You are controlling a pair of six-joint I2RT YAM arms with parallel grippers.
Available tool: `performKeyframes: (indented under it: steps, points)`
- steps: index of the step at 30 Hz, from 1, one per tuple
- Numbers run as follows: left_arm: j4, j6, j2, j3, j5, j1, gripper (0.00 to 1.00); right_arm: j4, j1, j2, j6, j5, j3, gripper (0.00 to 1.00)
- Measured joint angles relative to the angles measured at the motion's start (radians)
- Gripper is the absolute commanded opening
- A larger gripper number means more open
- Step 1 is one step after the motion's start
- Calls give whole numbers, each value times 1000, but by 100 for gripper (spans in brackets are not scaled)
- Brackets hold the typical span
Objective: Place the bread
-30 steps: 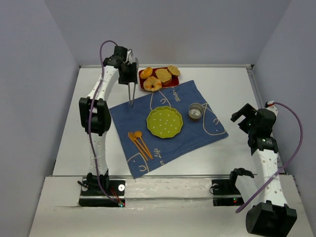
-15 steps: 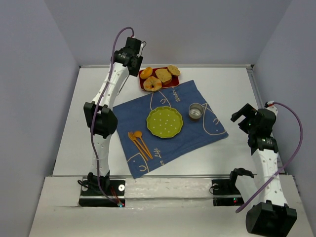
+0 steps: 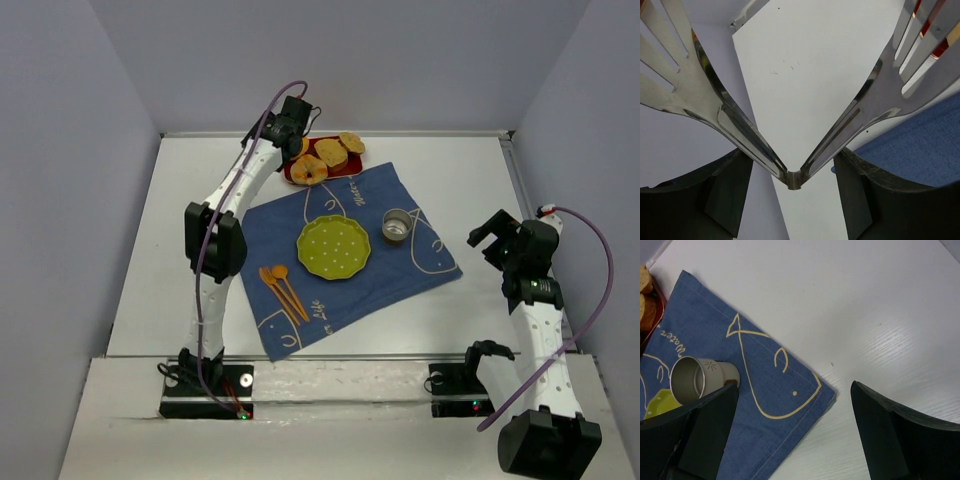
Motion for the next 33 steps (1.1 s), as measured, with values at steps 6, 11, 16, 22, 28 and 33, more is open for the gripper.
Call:
performKeyframes:
  steps: [6,11,16,22,28,33]
  points:
    - [25,34,15,-1,30,3,73,0,0,0,0,0,0,100]
    - [27,53,54,-1,103,16,73,0,0,0,0,0,0,100]
    - [55,60,48,-19,223,39,73,0,0,0,0,0,0,100]
    - [74,45,31,-32,461,124,75,0,0,0,0,0,0,100]
    - [126,20,-11,-84,661,235,75,0,0,0,0,0,0,100]
    - [159,-11,-34,-154,788,278,76,0,0,0,0,0,0,100]
